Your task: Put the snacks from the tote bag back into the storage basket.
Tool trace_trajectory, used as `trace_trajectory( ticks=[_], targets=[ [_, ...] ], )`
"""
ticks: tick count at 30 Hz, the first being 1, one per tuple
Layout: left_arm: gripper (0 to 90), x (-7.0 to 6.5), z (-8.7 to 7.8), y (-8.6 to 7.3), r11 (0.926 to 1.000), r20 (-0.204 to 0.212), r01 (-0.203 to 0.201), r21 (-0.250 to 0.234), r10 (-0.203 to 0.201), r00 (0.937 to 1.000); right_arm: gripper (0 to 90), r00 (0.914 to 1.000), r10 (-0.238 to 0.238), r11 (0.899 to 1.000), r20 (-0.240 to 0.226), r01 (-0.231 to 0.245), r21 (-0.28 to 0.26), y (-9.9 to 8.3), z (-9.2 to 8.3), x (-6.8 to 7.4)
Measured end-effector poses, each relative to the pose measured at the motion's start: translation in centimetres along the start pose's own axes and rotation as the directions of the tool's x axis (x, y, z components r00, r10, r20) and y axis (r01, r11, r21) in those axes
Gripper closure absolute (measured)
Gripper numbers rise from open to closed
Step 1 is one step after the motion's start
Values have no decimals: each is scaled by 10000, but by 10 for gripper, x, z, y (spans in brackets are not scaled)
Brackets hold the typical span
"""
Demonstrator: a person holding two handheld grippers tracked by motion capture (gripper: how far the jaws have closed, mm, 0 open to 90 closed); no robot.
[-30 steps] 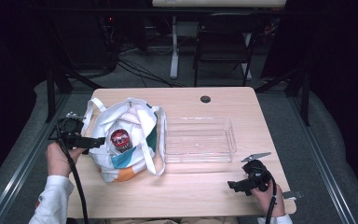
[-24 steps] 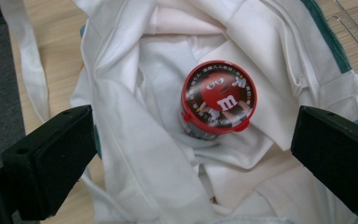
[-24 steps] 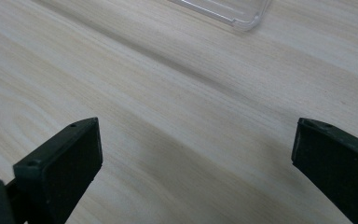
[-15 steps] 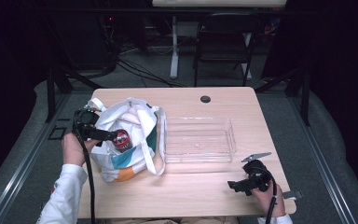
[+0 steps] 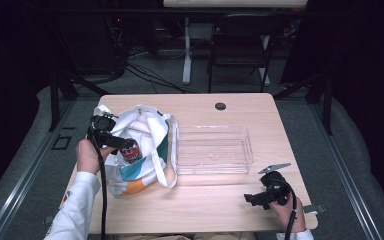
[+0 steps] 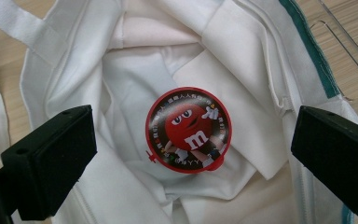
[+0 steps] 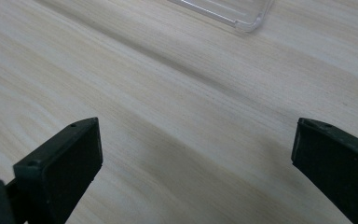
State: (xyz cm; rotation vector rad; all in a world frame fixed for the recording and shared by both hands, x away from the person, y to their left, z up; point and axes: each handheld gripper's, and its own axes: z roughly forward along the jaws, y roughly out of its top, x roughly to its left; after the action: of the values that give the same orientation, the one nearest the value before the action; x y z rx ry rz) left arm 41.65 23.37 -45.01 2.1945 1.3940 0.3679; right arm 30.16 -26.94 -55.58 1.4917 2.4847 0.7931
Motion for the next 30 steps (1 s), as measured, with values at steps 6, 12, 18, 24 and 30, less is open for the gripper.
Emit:
trace_trajectory(
  ticks=[6,12,18,24,30],
  targets=[
    [3,-2,8,2,9997,-38,-115,215,116,9999,14,9999,94,9999,-78,-95,-94,0,1,1],
    [4,-5,20,3,9981,-160,-261,562,270,9995,14,10000,35,10000,-71,-35,-10,0,0,1],
    [3,-4,32,4,9947,-248,-249,997,275,9993,15,9999,87,9999,-103,-88,-74,0,1,1],
    [14,-6,45,7,9878,-343,-284,1530,340,9988,15,9999,45,9999,-121,-46,-89,0,2,1],
    [48,-5,50,6,9857,-321,-340,1649,399,9987,16,10000,-26,10000,-75,25,-18,1,2,1]
  ],
)
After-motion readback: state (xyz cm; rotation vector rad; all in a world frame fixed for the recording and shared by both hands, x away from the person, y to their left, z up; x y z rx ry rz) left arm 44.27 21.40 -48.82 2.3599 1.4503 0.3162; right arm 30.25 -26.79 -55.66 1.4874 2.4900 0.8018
